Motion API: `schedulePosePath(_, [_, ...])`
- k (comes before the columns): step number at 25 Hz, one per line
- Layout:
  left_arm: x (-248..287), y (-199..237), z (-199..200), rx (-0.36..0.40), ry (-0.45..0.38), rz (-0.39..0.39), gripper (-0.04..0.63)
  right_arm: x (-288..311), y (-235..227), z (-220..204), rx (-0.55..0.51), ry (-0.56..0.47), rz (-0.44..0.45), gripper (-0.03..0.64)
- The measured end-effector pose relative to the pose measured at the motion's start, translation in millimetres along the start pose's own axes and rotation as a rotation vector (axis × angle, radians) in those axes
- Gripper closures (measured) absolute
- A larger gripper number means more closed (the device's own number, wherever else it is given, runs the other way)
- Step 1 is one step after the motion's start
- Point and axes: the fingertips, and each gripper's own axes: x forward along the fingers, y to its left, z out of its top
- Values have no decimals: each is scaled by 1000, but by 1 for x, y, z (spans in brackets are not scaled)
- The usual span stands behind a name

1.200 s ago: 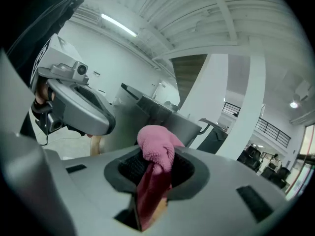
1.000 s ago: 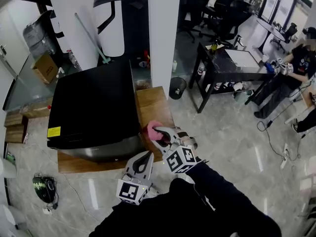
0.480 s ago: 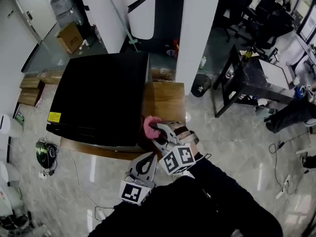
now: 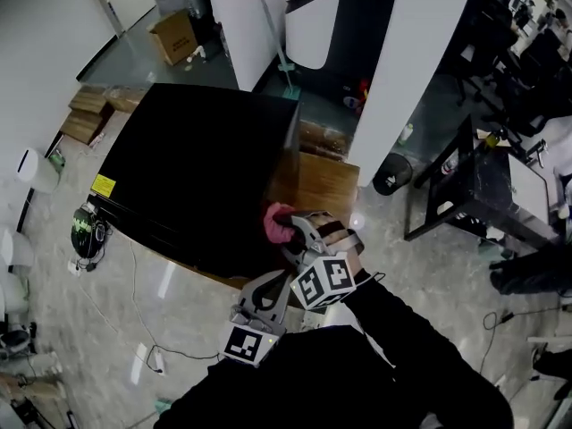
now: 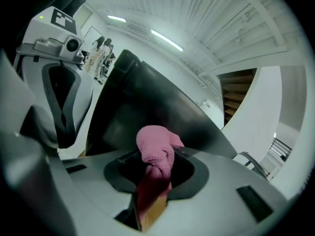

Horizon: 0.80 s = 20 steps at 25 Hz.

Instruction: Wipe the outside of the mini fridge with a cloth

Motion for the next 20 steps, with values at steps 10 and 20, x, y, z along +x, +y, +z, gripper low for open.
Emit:
schedulePosePath(10, [38,10,5,-18,-21,102,589,23,-34,-33,-129,9,63,508])
schedulePosePath(20, [69,27,-3,10,-16,136,589,59,-88,-91,-166,103,45,508])
